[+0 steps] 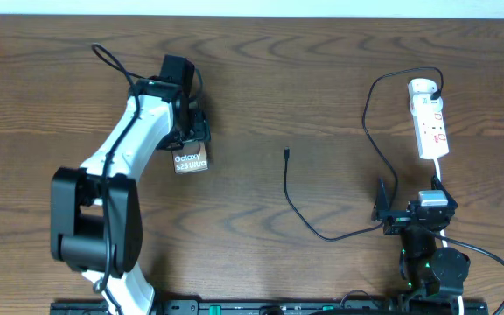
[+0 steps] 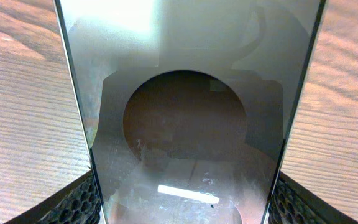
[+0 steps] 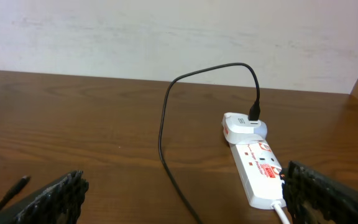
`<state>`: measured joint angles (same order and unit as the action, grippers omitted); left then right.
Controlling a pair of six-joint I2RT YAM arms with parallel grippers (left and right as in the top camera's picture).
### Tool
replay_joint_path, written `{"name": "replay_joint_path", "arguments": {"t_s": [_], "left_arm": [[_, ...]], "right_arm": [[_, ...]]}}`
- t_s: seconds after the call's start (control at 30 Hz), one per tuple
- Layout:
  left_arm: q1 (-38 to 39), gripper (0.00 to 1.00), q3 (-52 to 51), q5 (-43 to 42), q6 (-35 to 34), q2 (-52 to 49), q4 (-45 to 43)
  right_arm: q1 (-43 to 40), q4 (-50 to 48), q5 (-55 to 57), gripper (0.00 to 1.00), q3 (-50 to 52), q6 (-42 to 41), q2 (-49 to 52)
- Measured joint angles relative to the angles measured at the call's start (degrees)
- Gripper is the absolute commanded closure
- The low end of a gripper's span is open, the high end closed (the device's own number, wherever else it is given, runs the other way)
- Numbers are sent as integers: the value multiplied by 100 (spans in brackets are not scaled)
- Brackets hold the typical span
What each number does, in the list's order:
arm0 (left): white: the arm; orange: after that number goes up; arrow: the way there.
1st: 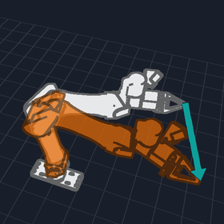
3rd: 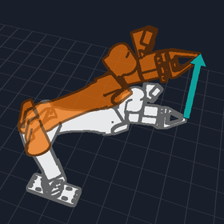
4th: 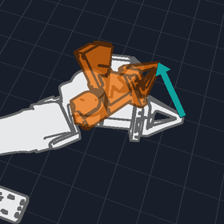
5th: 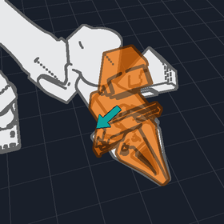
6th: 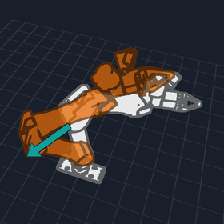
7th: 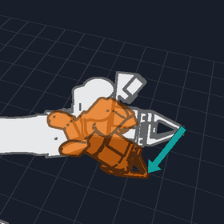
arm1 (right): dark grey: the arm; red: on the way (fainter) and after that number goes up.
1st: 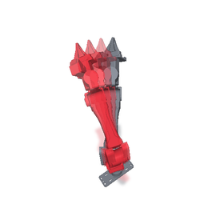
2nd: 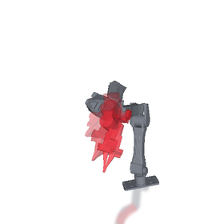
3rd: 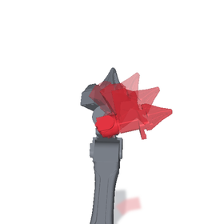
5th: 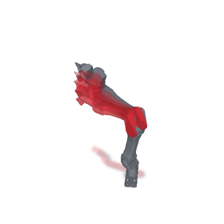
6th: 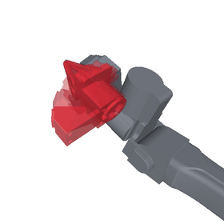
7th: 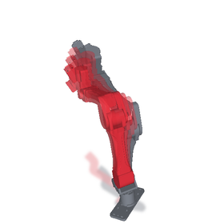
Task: Plug charger to phone and switch on socket
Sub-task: 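Lift the phone with the left gripper and carry it toward center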
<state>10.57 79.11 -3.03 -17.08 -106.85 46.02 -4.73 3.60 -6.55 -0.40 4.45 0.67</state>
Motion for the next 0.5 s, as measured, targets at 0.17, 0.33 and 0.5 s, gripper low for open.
{"name": "replay_joint_path", "arguments": {"t_s": [0.17,0.33,0.5], "left_arm": [[0,93,0,0,-299,356,-50],[0,93,0,-2,-990,715,-101],[0,93,0,-162,-1740,1051,-101]], "right_arm": [[0,0,0,1,0,0,0],[0,0,0,1,0,0,0],[0,0,0,1,0,0,0]]}}
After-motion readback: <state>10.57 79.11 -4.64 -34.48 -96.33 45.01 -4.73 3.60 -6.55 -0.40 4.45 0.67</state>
